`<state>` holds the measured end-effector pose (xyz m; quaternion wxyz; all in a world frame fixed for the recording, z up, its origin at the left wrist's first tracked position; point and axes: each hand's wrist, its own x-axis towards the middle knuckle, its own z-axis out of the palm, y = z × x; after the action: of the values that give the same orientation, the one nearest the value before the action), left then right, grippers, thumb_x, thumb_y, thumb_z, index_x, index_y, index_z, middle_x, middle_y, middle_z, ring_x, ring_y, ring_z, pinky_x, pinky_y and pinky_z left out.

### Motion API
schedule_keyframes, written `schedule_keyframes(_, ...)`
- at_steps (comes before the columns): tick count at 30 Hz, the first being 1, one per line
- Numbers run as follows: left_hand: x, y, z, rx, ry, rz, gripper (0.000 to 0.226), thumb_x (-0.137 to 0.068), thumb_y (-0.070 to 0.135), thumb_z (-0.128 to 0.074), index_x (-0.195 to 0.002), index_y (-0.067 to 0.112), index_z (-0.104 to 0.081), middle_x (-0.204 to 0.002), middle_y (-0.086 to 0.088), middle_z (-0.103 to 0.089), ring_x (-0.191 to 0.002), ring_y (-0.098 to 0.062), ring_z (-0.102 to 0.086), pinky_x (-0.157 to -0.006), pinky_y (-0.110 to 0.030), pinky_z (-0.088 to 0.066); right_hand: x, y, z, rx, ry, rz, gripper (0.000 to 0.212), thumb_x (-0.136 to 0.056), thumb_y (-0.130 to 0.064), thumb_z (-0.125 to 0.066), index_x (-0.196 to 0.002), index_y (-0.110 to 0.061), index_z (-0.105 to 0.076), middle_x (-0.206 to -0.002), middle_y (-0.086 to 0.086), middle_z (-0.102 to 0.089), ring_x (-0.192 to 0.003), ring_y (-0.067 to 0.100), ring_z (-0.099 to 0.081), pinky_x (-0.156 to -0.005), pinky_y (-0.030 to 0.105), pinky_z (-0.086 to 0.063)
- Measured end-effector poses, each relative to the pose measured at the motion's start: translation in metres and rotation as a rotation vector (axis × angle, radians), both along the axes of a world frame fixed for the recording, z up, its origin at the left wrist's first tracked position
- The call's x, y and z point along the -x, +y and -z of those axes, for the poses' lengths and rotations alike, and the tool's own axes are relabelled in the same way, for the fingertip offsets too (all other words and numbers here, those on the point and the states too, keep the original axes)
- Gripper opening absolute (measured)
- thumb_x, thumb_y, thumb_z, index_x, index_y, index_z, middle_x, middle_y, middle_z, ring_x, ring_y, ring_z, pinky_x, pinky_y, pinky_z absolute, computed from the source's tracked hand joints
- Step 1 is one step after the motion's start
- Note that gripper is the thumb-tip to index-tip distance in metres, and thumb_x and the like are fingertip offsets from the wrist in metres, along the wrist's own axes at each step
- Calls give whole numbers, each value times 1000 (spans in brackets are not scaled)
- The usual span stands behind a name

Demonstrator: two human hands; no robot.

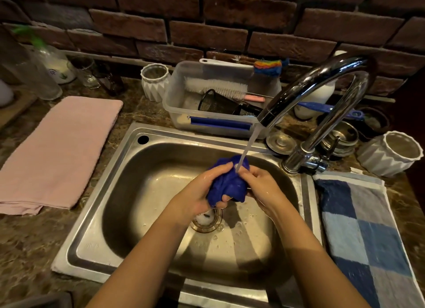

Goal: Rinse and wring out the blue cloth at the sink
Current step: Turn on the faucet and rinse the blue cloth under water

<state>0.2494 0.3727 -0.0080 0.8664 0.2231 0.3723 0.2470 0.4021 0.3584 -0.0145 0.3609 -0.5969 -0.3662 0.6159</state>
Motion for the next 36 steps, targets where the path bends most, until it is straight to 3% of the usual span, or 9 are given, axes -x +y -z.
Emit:
schedule_keyframes(3,17,6,3,-132,277,69,38,-81,29,-68,-113,9,-61,-99,-12,-69,-80,-18,-66,-72,-26,-54,3,6,-1,-13,-35,57,24,-86,-20,-62,-109,-15,-58,-105,12,-68,-95,22,-66,-80,33,-55)
schedule_keyframes(6,31,8,10,-297,518,117,14,-87,27,-61,-94,16,-66,-91,-5,-71,-78,-13,-66,-75,-26,-52,4,10,-1,39,-32,45,31,-86,-18,-62,-115,-20,-53,-114,11,-63,-100,27,-64,-87,41,-54)
schedule_keyframes(12,27,-5,38,-181,493,-61,25,-91,20,-54,-115,21,-60,-117,-9,-65,-107,-23,-60,-78,-34,-53,10,12,-9,151,251,111,26,-91,-24,-55,-116,-19,-56,-103,10,-65,-93,25,-64,-80,38,-54)
schedule_keyframes(14,19,-14,51,11,244,-115,38,-90,40,-52,-124,23,-56,-127,-11,-60,-116,-31,-56,-88,-49,-51,14,16,-11,173,312,168,21,-92,-28,-54,-110,-18,-58,-94,9,-66,-86,24,-64,-78,38,-54)
schedule_keyframes(17,2,-20,60,251,-95,-213,64,-84,65,-42,-126,20,-56,-130,-16,-59,-117,-41,-55,-97,-60,-41,21,19,-6,173,119,120,29,-93,-36,-49,-117,-20,-54,-102,10,-65,-93,27,-64,-79,38,-55)
schedule_keyframes(22,-10,-8,50,162,42,-291,57,-81,61,-52,-111,14,-67,-104,-10,-73,-93,-28,-67,-80,-39,-49,6,12,4,-235,-581,-69,38,-96,-28,-44,-133,-28,-37,-130,3,-46,-111,18,-51,-85,31,-44)
schedule_keyframes(29,-28,-7,53,51,356,-379,36,-87,48,-56,-102,18,-67,-99,-10,-70,-94,-25,-67,-75,-36,-55,36,-20,13,-429,-712,-140,27,-96,-32,-43,-120,-25,-49,-120,-3,-47,-100,4,-51,-76,9,-38)
schedule_keyframes(34,-39,-10,51,8,468,-378,26,-95,41,-44,-98,23,-63,-102,-6,-69,-96,-24,-65,-89,-41,-54,44,5,18,11,-458,249,33,-95,-43,-37,-97,-17,-58,-94,6,-62,-88,22,-60,-67,27,-44)
schedule_keyframes(36,-40,-8,51,-2,496,-373,28,-97,37,-42,-101,19,-62,-99,-8,-68,-93,-24,-65,-83,-36,-56,43,15,24,11,-453,272,35,-95,-40,-36,-92,-15,-60,-91,9,-63,-87,24,-60,-72,32,-47)
